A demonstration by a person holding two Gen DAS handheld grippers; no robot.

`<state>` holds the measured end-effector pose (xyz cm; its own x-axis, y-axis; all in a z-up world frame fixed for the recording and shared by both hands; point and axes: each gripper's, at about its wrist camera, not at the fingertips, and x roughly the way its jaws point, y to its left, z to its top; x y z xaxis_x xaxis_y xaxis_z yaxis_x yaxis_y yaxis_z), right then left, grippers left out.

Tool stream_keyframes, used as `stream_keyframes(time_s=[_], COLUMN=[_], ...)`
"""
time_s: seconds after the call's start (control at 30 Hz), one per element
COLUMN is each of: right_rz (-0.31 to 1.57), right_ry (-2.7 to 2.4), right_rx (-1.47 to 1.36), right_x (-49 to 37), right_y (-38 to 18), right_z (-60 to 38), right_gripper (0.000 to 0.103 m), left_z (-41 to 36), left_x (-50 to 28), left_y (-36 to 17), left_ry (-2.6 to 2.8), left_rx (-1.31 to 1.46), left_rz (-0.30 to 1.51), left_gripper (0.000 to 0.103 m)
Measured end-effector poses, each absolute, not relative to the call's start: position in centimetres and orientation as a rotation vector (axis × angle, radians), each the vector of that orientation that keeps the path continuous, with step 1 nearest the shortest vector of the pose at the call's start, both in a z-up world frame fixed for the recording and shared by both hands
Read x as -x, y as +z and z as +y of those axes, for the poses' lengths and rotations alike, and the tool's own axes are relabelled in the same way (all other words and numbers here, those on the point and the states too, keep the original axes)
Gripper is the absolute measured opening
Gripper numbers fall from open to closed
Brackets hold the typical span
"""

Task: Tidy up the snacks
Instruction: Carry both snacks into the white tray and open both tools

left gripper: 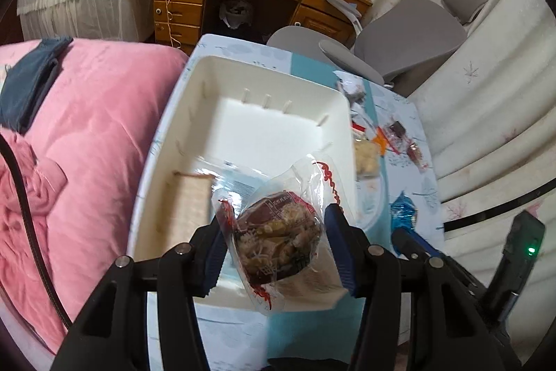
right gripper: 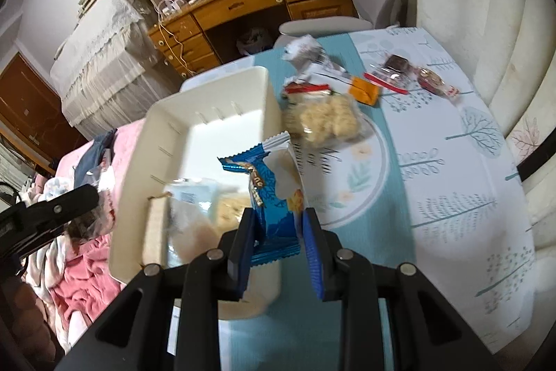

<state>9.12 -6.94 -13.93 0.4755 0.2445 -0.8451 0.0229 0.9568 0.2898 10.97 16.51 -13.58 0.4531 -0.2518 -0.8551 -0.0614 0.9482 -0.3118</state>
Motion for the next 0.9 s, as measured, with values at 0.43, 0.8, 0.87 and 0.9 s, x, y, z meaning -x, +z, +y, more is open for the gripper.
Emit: stream_keyframes(time_s=[0.43,0.8,0.87,0.9], right_rz=[1.001,0.998,0.999,1.001], right_ry=[0.186,0.208,0.200,0.198], right_rx=[-0.307,-0.333,-0.333,-0.332], right_x=[-9.3,-8.9,-8.6,-8.4], right_y=[-14.5,-14.9,-14.8,-14.8], right_z=[-1.7,-0.7,-1.1,-1.4], right_gripper=[0.028,0.046,0.047,0.047], left_z=[19.6,18.6,18.3,18.0], left_x=[-12.5,-11.7,-11.5,-11.4], left_y=[-16.2,-16.0,-15.9,-15.9], left_ry=[-0.119,-0.131,-0.137,-0.143], left_rx=[0.224,0.177,0.179,0.181], left_rz=[1.160,1.178,1.186,1.190], left_gripper=[0.053,0.075,0.076,0.076])
